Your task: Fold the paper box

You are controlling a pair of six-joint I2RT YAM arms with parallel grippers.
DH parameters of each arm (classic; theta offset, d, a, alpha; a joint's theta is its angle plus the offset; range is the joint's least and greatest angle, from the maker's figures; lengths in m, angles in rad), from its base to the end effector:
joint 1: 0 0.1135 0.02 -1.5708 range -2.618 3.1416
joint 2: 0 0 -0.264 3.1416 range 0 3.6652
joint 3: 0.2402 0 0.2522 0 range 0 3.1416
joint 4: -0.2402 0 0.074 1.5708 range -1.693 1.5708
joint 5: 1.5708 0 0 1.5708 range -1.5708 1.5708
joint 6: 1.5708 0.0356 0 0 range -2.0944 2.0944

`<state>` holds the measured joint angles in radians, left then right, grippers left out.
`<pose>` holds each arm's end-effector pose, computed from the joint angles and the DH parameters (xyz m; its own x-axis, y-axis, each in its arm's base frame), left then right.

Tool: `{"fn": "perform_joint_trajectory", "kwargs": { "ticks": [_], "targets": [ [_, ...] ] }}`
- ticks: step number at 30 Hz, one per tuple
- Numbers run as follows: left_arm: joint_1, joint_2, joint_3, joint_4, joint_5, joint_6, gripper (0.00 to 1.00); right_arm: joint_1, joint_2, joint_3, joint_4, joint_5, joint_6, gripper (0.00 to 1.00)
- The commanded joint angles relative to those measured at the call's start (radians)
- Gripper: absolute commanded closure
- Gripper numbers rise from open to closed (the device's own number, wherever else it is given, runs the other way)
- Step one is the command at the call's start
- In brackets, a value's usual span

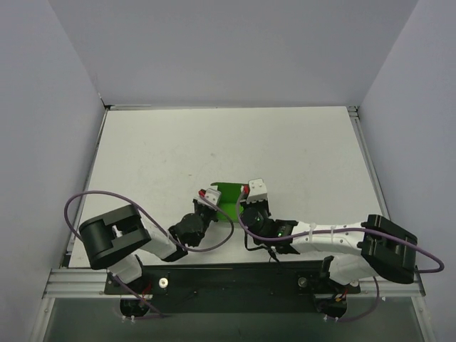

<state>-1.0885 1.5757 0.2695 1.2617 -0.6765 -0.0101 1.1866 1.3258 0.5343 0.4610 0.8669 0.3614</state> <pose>0.1333 -0.2067 0.1522 -0.0247 0.0302 -0.9992 0.4005 0.9161 0.0178 0.1236 0.2333 0.2060 -0.2304 0.0407 -0.9723 -0.2654 0.9586 0.1030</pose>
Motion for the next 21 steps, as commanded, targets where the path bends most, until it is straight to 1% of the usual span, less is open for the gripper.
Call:
{"fn": "perform_joint_trajectory", "kwargs": {
  "ticks": [1,2,5,6,8,11,16,21],
  "targets": [
    [0.054,0.102,0.069,0.241,0.219,0.053,1.00,-0.048,0.080,-0.005,0.437,-0.074,-0.231,1.00],
    [0.068,0.125,0.079,0.267,0.227,0.055,1.00,-0.056,0.102,-0.010,0.523,-0.089,-0.255,1.00],
    [0.090,0.239,0.103,0.399,0.232,0.071,1.00,-0.073,0.191,-0.008,0.629,-0.097,-0.288,1.00],
    [0.090,0.285,0.121,0.403,0.227,0.064,1.00,-0.073,0.213,-0.008,0.649,-0.097,-0.295,1.00],
    [0.088,0.319,0.129,0.403,0.229,0.046,1.00,-0.071,0.257,-0.016,0.674,-0.088,-0.279,1.00],
    [0.087,0.354,0.128,0.403,0.247,0.016,1.00,-0.070,0.250,-0.039,0.633,-0.074,-0.220,1.00],
    [0.070,0.366,0.122,0.401,0.253,0.015,1.00,-0.050,0.214,-0.069,0.568,-0.066,-0.150,1.00],
    [0.049,0.357,0.090,0.401,0.232,0.015,1.00,-0.010,0.170,-0.063,0.421,-0.052,-0.044,1.00]
  ]
}}
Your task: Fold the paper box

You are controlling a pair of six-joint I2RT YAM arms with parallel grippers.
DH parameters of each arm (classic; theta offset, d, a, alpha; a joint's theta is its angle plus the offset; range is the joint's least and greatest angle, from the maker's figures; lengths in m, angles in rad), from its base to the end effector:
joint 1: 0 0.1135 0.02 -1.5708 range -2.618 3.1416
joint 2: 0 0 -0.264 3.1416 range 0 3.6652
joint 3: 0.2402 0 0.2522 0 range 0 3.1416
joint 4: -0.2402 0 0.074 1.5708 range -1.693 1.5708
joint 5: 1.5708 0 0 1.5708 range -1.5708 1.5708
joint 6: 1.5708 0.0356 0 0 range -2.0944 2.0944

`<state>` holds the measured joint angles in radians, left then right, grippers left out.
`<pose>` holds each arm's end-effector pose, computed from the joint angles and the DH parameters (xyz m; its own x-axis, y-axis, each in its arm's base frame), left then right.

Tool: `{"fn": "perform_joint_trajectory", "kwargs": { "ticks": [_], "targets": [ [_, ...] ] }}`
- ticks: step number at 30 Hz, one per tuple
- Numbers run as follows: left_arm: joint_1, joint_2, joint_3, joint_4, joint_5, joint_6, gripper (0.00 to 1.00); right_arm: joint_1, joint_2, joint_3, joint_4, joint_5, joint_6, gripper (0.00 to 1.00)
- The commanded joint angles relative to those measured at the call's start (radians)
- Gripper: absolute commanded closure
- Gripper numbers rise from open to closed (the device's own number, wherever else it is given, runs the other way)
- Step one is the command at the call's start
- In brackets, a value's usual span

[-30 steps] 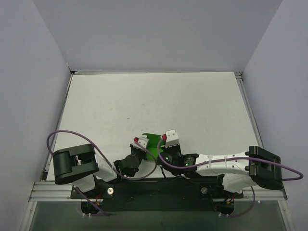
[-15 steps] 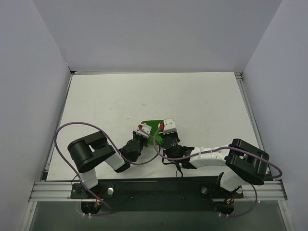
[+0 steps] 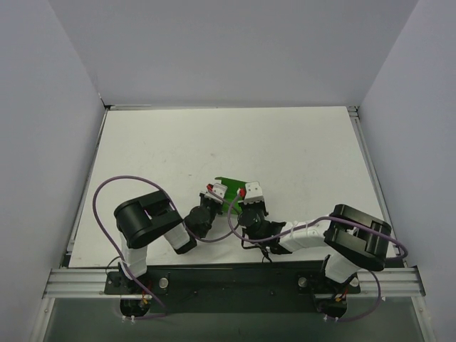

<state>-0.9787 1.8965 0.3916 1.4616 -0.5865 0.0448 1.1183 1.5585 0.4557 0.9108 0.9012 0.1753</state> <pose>0.1749 -0.2247 0.1187 -0.0070 0.0772 -0.9970 0.3832 0.9211 0.0687 0.1454 0.2352 0.1676 -0.1208 -0.0009 -0.9927 -0.2037 0.9787 0.0239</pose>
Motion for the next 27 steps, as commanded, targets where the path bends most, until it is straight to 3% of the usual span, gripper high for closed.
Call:
{"fn": "perform_joint_trajectory", "kwargs": {
  "ticks": [1,10,27],
  "targets": [
    [-0.064,0.036,-0.039,0.201,0.134,-0.040,1.00,0.067,-0.072,0.015,-0.052,-0.084,0.153,1.00],
    [-0.084,0.032,-0.118,0.203,0.102,-0.034,1.00,0.127,-0.149,0.037,-0.345,-0.085,0.345,1.00],
    [-0.155,0.019,-0.209,0.203,0.030,-0.040,1.00,0.143,-0.173,0.078,-0.581,-0.219,0.478,1.00]
  ]
}}
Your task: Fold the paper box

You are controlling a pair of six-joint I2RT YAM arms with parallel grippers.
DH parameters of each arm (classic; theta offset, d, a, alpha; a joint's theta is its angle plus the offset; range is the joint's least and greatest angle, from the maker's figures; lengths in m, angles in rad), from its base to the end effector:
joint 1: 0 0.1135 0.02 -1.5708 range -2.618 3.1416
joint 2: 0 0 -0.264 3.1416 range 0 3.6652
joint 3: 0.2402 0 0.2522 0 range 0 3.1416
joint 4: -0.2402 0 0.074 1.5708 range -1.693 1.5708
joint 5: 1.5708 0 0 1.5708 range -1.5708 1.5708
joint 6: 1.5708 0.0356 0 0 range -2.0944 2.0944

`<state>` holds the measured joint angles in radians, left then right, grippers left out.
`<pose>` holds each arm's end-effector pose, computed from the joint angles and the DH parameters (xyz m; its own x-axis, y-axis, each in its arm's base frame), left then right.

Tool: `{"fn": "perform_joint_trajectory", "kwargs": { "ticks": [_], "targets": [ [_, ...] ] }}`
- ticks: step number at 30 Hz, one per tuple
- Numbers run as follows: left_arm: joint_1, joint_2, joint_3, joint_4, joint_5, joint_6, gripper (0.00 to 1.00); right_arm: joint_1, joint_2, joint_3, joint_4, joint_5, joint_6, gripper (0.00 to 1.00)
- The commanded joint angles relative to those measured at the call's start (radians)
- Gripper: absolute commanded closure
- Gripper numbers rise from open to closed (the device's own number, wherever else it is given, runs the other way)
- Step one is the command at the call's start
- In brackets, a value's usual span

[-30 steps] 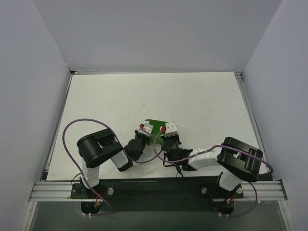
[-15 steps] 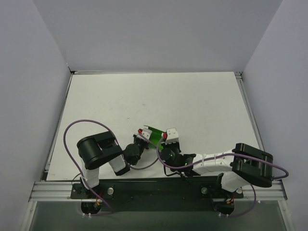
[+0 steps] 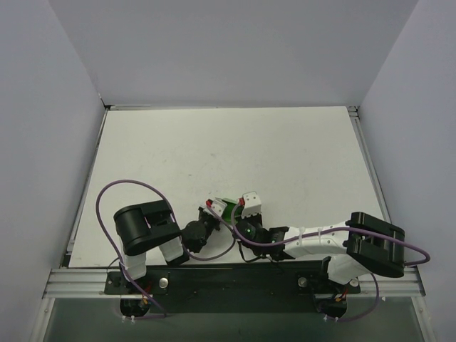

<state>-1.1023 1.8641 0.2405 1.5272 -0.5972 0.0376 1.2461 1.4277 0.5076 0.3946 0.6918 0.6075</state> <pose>0.1291 -0.2107 0.1085 -0.0252 0.1186 -0.9926 0.4864 0.8689 0.0915 0.1064 0.2450 0.1654 -0.4475 0.0484 -0.8930 -0.3634 0.9025 0.2310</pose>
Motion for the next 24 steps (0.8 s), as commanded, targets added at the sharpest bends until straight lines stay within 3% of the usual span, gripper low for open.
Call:
{"fn": "perform_joint_trajectory", "kwargs": {
  "ticks": [1,5,8,9,12,18,20,24],
  "targets": [
    [-0.031,0.056,-0.058,0.137,0.033,-0.033,1.00,0.016,-0.047,0.026,-0.066,-0.011,0.043,1.00],
    [-0.034,0.060,-0.056,0.137,0.005,-0.028,1.00,0.052,-0.088,0.038,-0.091,0.012,0.005,1.00],
    [-0.033,0.060,-0.056,0.137,-0.001,-0.018,1.00,0.108,-0.139,0.055,-0.137,0.046,-0.028,0.81],
    [-0.033,0.058,-0.056,0.137,-0.001,-0.018,1.00,0.130,-0.154,0.058,-0.167,0.051,-0.022,0.70],
    [-0.033,0.063,-0.055,0.137,-0.001,-0.013,1.00,0.153,-0.219,0.059,-0.238,0.063,0.006,0.59],
    [-0.033,0.064,-0.058,0.139,-0.010,-0.010,1.00,0.165,-0.392,0.065,-0.371,0.096,0.081,0.46],
    [-0.033,0.064,-0.058,0.137,-0.010,-0.008,1.00,0.127,-0.460,0.062,-0.388,0.089,0.116,0.44],
    [-0.034,0.066,-0.058,0.137,-0.007,-0.004,1.00,-0.061,-0.533,0.065,-0.390,-0.151,0.210,0.38]
  ]
}}
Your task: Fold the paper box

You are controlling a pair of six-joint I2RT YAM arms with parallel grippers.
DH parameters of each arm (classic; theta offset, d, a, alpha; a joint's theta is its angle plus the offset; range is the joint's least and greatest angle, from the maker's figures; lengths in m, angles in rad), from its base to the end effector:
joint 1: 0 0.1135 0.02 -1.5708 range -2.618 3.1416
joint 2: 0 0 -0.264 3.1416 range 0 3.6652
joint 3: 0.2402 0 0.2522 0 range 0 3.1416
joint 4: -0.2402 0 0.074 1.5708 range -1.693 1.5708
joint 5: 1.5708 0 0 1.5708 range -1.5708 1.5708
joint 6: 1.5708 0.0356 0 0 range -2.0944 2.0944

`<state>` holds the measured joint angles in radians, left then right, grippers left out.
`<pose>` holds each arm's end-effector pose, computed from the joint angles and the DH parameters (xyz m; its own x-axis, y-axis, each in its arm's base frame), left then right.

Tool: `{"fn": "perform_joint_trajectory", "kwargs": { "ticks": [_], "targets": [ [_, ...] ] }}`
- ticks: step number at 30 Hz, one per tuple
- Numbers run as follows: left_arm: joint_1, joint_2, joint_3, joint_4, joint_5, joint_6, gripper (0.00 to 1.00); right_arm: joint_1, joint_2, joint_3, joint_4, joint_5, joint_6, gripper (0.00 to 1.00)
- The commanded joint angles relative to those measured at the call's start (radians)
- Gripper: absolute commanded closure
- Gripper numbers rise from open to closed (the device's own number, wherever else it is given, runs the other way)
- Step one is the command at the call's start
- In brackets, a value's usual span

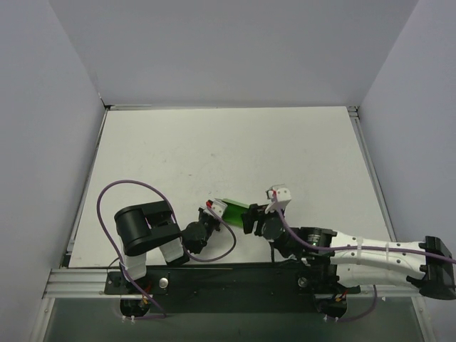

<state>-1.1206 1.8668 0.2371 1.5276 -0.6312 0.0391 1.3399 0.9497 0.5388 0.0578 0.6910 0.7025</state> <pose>0.1254 -0.2112 0.1075 -0.0259 0.1261 -0.9917 0.4728 0.8756 0.0990 0.0702 0.1993 0.2503 -0.4567 0.2332 -0.8585 -0.4170 0.7964 0.4381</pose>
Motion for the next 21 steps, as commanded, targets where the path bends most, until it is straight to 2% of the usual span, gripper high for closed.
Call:
{"fn": "perform_joint_trajectory", "kwargs": {
  "ticks": [1,2,5,8,14,21],
  "targets": [
    [-0.016,0.065,-0.055,0.137,0.025,-0.007,1.00,-0.195,-0.060,0.036,-0.053,-0.188,0.141,0.38],
    [-0.016,0.065,-0.055,0.137,0.025,-0.005,1.00,-0.264,-0.058,0.039,-0.088,-0.227,0.194,0.37],
    [-0.016,0.063,-0.055,0.137,0.025,-0.005,1.00,-0.330,-0.034,0.047,-0.082,-0.303,0.222,0.36],
    [-0.018,0.065,-0.053,0.137,0.030,-0.002,1.00,-0.353,0.000,0.053,-0.066,-0.337,0.218,0.34],
    [-0.030,0.065,-0.051,0.135,0.028,-0.005,1.00,-0.374,0.037,0.027,-0.065,-0.349,0.325,0.33],
    [-0.065,0.063,-0.045,0.132,0.033,-0.031,1.00,-0.383,0.092,-0.042,0.037,-0.363,0.423,0.33]
  ]
}}
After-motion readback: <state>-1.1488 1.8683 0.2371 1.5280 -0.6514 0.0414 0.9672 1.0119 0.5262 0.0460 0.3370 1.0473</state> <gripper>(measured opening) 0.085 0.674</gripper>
